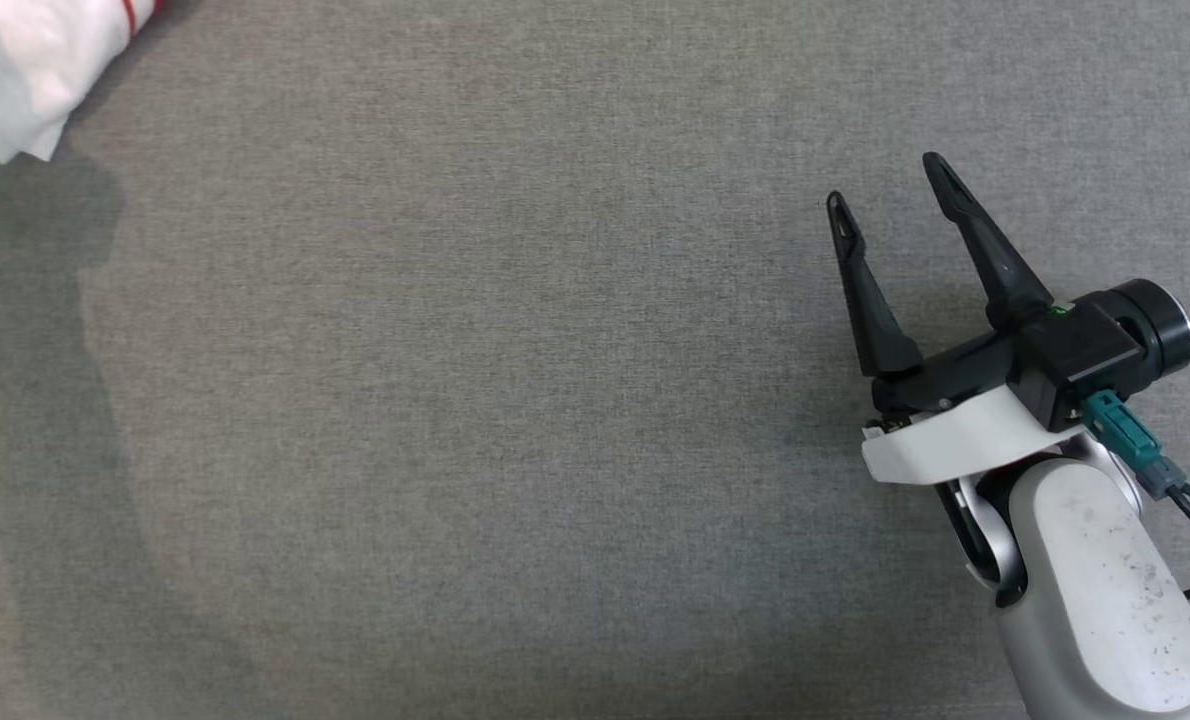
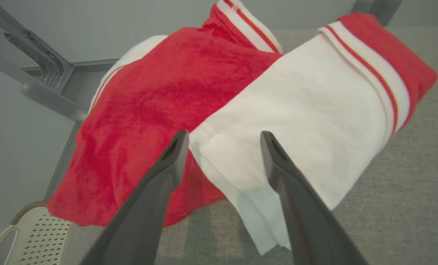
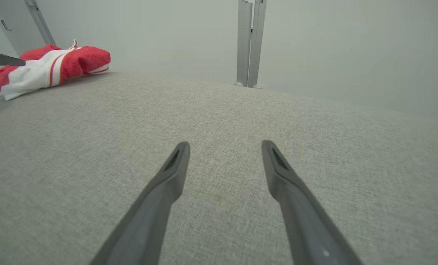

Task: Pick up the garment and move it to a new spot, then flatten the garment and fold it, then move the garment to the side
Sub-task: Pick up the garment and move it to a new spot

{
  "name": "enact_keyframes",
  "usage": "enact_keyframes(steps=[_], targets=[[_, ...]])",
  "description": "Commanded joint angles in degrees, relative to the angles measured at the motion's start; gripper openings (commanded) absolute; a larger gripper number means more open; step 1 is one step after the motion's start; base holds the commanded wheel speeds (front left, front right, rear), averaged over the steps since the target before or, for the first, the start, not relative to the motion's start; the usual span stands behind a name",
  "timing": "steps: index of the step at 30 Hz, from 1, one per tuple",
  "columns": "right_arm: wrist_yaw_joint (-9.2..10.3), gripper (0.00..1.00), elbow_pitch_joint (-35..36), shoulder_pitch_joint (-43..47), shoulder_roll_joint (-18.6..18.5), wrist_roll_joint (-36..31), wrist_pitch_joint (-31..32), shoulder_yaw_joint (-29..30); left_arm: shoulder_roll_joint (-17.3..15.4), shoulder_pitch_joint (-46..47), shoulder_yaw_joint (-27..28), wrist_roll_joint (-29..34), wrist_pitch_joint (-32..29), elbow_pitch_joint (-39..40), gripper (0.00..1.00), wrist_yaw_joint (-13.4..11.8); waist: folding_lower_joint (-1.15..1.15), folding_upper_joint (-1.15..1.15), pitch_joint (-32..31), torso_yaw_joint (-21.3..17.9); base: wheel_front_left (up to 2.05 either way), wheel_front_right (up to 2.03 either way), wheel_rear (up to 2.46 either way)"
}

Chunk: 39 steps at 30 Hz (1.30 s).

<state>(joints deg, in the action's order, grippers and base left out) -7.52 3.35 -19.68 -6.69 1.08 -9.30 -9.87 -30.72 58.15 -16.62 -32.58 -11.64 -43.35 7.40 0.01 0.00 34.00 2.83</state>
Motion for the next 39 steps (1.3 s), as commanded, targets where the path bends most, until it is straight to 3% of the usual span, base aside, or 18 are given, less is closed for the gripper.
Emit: enact_keyframes(steps=[1, 7, 8, 10, 24, 39], targets=[[0.06, 1.00, 0.66, 0.22, -0.23, -0.37, 0.19, 0.15, -0.67, -0.51, -0.26, -0.77, 0.34, -0.70, 1.00, 0.06, -0.01, 0.00, 2.33, -2.24, 0.00, 0.00, 0.00], [0.06, 1.00, 1.54, 0.15, -0.16, -0.57, 0.54, 0.10, -0.59, -0.79, -1.95, -1.87, 1.01, -3.42, 1.00, 0.08, -0.01, 0.00, 2.35, -2.38, 0.00, 0.00, 0.00], [0.06, 1.00, 1.65, 0.08, -0.15, -0.65, 0.48, 0.08, -0.56, -0.70, -2.54, -1.98, 0.95, -3.86, 0.59, 0.08, -0.01, 0.00, 2.26, -2.34, 0.00, 0.00, 0.00], [0.06, 1.00, 1.69, -0.06, -0.13, -0.77, 0.39, 0.10, -0.73, -0.41, -3.35, -1.94, 1.72, -4.32, 0.00, 0.08, -0.01, 0.00, 1.93, -2.23, 0.00, 0.00, 0.00], [0.06, 1.00, -2.72, 0.91, 1.06, 0.32, -1.64, 0.08, -3.88, 1.73, -8.88, -0.88, 8.86, -3.04, 0.00, 0.07, -0.01, 0.00, -8.24, -0.98, 0.00, 0.00, 0.00], [0.06, 1.00, -10.33, 4.87, 3.40, 2.87, -4.92, 2.08, -9.15, 4.02, -22.03, -3.63, 5.83, 14.59, 0.00, 0.07, -0.01, 0.00, -25.69, -4.19, 0.00, 0.00, 0.00]])
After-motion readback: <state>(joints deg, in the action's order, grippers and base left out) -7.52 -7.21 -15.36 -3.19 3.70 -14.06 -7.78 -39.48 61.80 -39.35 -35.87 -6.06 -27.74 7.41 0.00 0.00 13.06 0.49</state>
